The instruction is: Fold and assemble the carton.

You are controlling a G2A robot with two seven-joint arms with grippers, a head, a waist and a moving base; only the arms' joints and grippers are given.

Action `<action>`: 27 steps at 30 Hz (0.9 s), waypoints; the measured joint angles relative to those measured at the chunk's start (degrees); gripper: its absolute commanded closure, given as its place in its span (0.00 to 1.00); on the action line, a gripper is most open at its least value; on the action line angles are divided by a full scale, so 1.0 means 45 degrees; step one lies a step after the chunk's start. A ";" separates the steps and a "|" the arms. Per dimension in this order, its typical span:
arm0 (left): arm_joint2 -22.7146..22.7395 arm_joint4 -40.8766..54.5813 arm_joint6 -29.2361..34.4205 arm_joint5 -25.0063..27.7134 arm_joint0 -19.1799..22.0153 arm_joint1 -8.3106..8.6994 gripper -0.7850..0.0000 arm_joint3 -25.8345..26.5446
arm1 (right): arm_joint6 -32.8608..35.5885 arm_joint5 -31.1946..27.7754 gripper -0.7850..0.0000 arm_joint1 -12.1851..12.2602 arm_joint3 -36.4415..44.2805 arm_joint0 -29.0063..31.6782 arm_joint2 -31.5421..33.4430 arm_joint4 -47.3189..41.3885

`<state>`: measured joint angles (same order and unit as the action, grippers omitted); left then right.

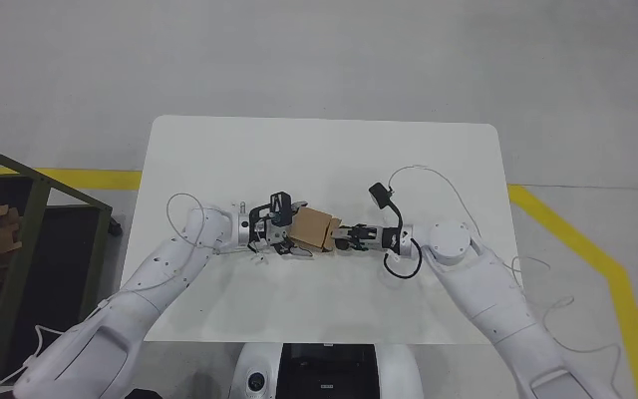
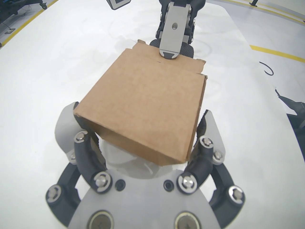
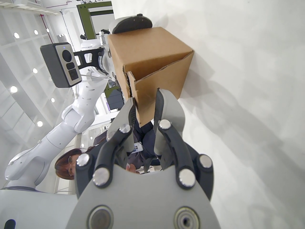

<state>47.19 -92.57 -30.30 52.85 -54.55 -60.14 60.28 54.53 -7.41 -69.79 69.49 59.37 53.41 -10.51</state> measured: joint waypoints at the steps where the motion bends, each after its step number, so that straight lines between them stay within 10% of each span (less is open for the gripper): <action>1: 0.0001 -0.0006 0.0009 -0.0001 0.0001 0.0001 0.00 0.0016 | -0.0001 0.0012 0.83 0.0002 0.0029 0.0001 -0.0001 0.0034; 27: 0.0044 -0.0056 -0.0008 0.0048 -0.0063 0.0042 0.00 0.0205 | -0.0364 0.0677 0.80 -0.0145 0.0747 -0.0351 -0.0495 0.0793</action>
<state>47.39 -92.82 -30.34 53.07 -54.83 -59.95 61.20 52.89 -4.36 -70.44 72.85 57.79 51.18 -6.94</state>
